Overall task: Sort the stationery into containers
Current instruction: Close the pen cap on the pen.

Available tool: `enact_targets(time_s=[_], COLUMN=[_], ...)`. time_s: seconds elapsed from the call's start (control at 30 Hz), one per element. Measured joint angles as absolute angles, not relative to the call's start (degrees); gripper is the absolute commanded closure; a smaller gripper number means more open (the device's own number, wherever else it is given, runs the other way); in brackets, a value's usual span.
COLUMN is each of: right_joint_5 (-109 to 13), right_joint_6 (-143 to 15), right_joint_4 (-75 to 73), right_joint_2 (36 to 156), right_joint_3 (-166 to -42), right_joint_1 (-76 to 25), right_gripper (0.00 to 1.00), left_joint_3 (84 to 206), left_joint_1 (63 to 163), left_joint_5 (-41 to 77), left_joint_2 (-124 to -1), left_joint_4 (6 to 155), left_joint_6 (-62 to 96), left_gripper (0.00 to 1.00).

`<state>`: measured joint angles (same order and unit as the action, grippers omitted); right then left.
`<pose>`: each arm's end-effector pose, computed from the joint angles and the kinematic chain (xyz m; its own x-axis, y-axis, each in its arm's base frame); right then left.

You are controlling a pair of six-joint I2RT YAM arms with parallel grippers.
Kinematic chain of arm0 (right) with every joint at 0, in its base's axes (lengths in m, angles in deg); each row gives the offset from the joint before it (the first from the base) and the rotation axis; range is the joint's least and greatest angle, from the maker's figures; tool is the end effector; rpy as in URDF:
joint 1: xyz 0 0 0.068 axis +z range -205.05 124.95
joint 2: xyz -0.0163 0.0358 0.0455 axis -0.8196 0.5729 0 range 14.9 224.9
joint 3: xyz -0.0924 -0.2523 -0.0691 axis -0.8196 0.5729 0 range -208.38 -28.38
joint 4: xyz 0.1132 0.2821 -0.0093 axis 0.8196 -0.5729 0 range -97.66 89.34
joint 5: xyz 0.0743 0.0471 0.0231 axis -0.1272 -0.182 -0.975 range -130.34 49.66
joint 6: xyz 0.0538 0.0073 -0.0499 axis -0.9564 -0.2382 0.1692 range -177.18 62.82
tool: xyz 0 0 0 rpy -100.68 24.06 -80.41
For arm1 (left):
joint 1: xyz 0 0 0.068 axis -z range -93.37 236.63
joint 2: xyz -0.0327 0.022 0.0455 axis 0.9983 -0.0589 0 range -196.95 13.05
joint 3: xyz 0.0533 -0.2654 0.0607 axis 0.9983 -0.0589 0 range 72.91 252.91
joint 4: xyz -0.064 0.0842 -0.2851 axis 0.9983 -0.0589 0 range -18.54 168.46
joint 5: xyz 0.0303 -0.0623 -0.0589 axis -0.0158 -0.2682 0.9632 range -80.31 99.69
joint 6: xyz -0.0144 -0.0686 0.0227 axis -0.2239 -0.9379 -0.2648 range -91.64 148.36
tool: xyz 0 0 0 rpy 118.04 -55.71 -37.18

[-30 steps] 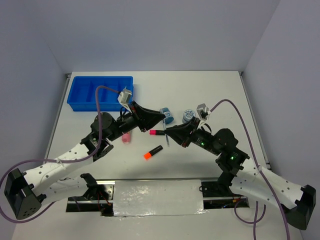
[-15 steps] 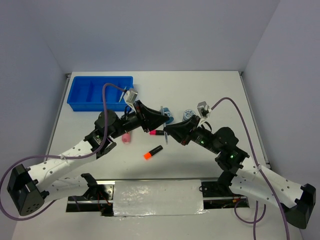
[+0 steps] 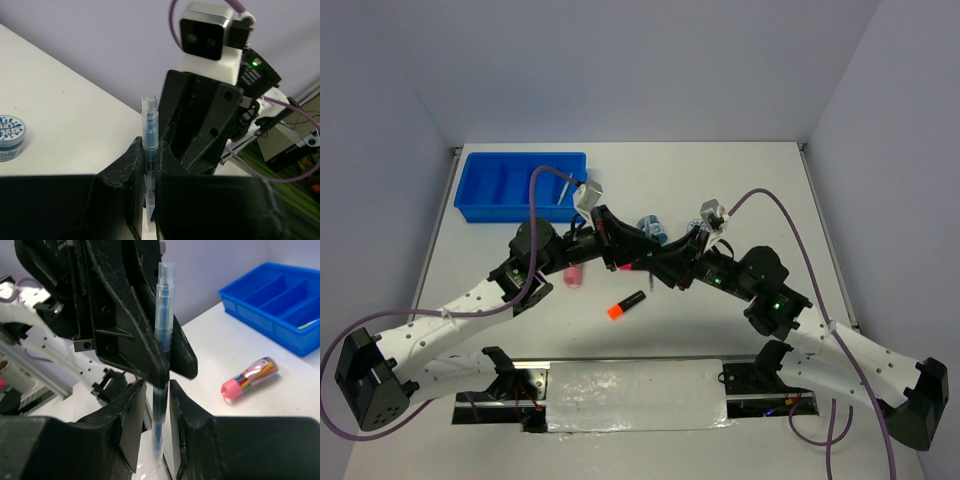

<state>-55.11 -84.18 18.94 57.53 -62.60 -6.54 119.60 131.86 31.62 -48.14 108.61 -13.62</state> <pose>0.1533 0.1969 0.3384 -0.2896 0.3353 -0.8965 -0.8513 0.3380 0.4014 0.2038 -0.2381 0.3698 -0.4686 -0.4086 -0.7833 0.8050 0.1677 -0.5691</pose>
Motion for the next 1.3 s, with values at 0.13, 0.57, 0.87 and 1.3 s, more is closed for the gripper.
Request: enact_targets(time_s=[0.13,0.57,0.87,1.3], right_joint_5=[-58.71,-61.38,-61.86,-59.54], right_joint_6=[-83.99,-84.25,-84.25,-84.18], right_joint_4=[19.7,20.1,20.03,17.49], right_joint_2=[59.96,60.79,60.81,62.71], right_joint_3=[-63.34,-64.09,-64.09,-65.03], right_joint_1=[-6.43,-6.43,-6.43,-6.45], right_gripper=[0.84,1.0,1.0,1.0], left_joint_3=[120.98,126.47,130.75,130.86], left_joint_1=[131.92,132.03,132.03,131.81], left_joint_5=[34.44,29.57,23.86,25.61], left_joint_2=[-48.14,-47.44,-46.41,-48.33], left_joint_4=[107.73,98.77,94.75,94.77], left_joint_6=[-12.29,-9.01,-7.61,-7.87], left_gripper=[1.0,0.3,0.42,1.0])
